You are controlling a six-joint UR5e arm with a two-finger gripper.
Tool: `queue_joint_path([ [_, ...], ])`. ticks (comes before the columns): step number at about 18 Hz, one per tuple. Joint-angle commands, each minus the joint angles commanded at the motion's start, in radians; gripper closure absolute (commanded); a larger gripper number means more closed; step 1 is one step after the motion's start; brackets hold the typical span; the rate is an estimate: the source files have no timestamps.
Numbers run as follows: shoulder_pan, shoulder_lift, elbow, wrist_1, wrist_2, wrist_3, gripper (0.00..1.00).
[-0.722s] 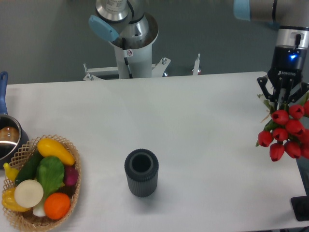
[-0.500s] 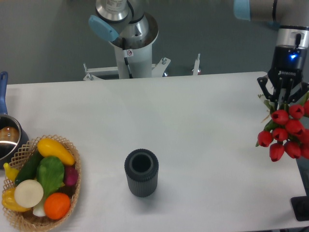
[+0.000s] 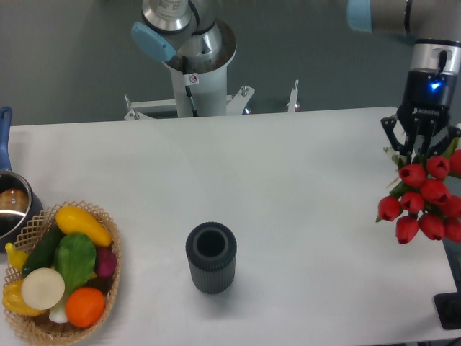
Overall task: Insert the flowers into the vase
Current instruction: 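Carry the red tulip bouquet with the gripper over the black vase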
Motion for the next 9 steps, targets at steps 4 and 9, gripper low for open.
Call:
queue_joint_path([
  [4, -0.071, -0.005, 0.002, 0.002, -0.026, -0.003, 0.80],
  [9, -0.134, -0.014, 0.005, 0.005, -0.185, 0.000, 0.80],
])
